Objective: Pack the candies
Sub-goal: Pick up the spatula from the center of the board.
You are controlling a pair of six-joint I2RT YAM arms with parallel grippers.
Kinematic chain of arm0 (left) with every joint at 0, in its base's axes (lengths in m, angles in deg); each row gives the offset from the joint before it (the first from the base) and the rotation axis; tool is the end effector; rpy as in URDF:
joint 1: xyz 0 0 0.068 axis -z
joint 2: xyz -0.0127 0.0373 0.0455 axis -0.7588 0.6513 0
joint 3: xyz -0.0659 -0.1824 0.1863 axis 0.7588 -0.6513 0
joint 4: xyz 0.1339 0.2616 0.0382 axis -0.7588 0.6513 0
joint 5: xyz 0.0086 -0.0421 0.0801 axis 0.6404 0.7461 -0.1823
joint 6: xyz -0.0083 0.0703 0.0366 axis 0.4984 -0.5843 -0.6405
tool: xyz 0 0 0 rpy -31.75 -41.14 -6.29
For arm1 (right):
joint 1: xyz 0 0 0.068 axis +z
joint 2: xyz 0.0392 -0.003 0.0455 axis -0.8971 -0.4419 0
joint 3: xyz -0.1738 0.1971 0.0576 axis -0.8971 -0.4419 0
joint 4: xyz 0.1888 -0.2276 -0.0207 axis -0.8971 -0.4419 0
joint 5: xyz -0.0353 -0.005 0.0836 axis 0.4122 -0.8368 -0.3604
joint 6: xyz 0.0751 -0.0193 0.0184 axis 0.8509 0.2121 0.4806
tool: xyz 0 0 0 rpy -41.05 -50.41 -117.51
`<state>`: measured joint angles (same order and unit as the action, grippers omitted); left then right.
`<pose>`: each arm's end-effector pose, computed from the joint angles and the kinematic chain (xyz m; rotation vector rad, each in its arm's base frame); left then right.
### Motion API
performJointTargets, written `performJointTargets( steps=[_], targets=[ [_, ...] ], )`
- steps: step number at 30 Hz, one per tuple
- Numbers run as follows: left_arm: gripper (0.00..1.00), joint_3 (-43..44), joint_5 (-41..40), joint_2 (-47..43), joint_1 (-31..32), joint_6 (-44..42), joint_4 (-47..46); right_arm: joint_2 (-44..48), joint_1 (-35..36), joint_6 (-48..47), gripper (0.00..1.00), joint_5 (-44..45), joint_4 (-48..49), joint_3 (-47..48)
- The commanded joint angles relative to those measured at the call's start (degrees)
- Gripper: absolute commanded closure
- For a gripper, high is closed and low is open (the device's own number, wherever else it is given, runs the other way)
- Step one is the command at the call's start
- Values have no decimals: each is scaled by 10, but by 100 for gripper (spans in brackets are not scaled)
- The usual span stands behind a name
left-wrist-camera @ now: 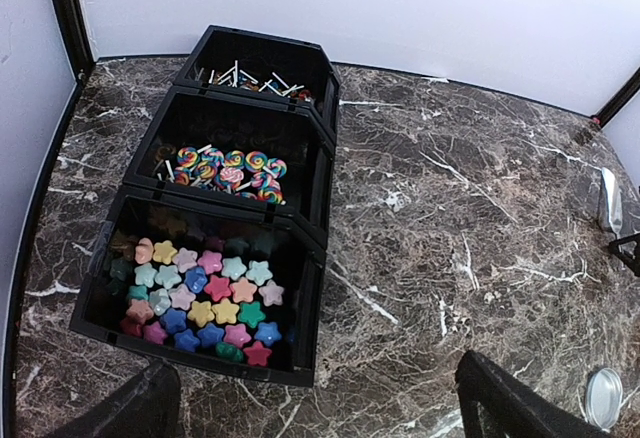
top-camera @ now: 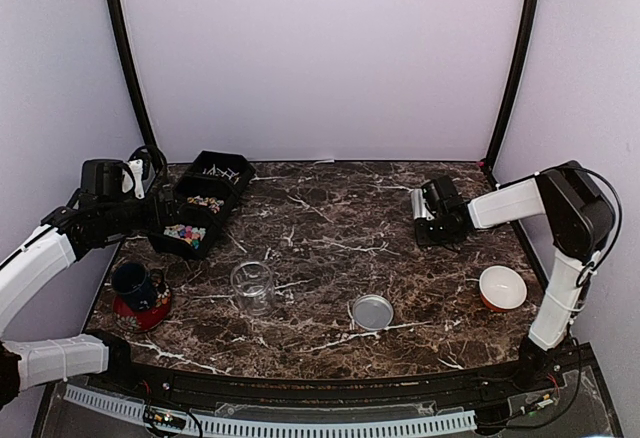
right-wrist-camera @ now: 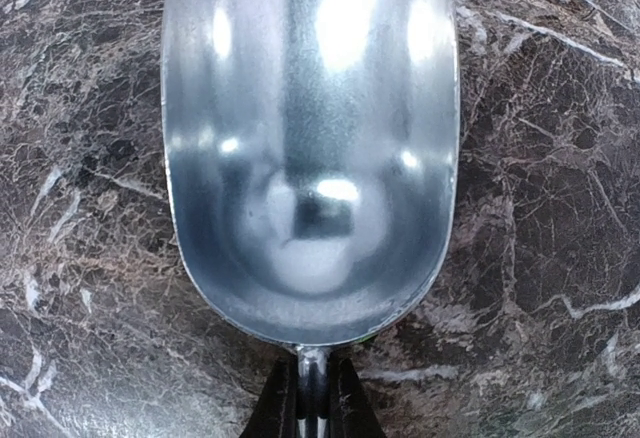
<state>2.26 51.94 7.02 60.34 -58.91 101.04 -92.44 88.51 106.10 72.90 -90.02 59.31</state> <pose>0.2728 -0.0561 0.2718 -0.0209 2.0439 -0.3170 0.3702 0.1523 0.0758 0.0024 2.4786 0.0268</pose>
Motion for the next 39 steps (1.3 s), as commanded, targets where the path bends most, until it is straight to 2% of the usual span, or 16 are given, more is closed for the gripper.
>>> performJointTargets(
  steps=[1,12,20,28,35,39],
  targets=[
    [1,-7,22,-8,-5,-4,-14,33,14,-25,100,-18,-2,-23],
    [1,-8,91,5,-4,-14,-24,132,99,-94,100,14,-56,-23],
    [1,12,195,25,5,-13,-19,212,161,-126,100,33,-75,-24],
    [1,50,247,28,49,22,-11,277,206,-153,100,51,-62,-45],
    [1,64,264,48,111,53,-41,295,319,-267,100,122,-12,-68],
    [5,70,262,70,161,65,-60,292,372,-312,100,152,19,-72]
  ],
)
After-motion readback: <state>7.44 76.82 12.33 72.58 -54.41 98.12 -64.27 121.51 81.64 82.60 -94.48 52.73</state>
